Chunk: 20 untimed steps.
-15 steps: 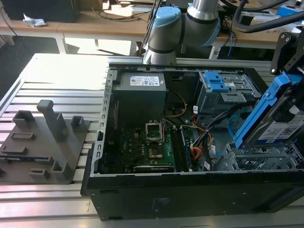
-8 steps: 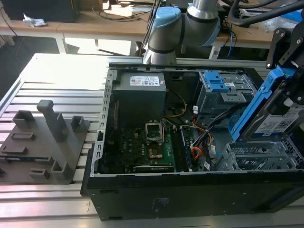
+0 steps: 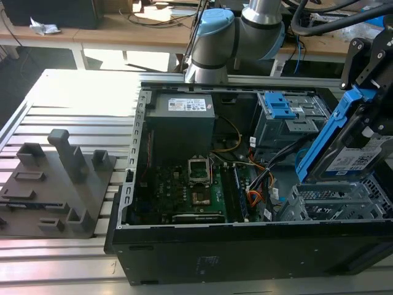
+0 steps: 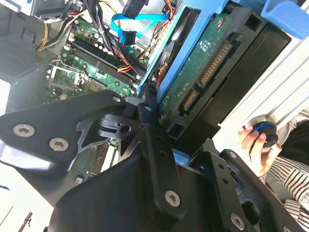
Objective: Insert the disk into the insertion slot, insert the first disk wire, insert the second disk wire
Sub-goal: 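Insert the disk into the insertion slot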
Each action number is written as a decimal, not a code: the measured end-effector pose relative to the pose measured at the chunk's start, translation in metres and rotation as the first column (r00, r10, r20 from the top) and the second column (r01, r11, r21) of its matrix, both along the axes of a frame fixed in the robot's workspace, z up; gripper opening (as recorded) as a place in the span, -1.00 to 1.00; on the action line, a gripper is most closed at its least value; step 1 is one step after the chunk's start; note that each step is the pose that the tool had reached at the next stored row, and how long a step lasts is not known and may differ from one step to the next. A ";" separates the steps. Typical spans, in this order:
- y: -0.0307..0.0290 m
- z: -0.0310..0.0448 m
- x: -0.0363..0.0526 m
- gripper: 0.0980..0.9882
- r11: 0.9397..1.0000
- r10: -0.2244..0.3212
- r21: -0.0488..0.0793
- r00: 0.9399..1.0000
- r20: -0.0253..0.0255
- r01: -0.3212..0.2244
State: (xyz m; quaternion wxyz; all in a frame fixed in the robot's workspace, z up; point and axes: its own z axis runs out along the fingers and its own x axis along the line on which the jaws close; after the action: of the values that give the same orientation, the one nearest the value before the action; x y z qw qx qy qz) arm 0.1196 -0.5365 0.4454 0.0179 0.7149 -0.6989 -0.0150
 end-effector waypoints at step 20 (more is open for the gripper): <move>-0.0043 -0.0187 0.0080 -0.40 1.000 0.000 0.000 1.000 -0.001 0.000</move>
State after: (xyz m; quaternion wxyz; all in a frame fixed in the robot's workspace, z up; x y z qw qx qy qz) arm 0.1276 -0.5408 0.4267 0.0183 0.7148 -0.6989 -0.0156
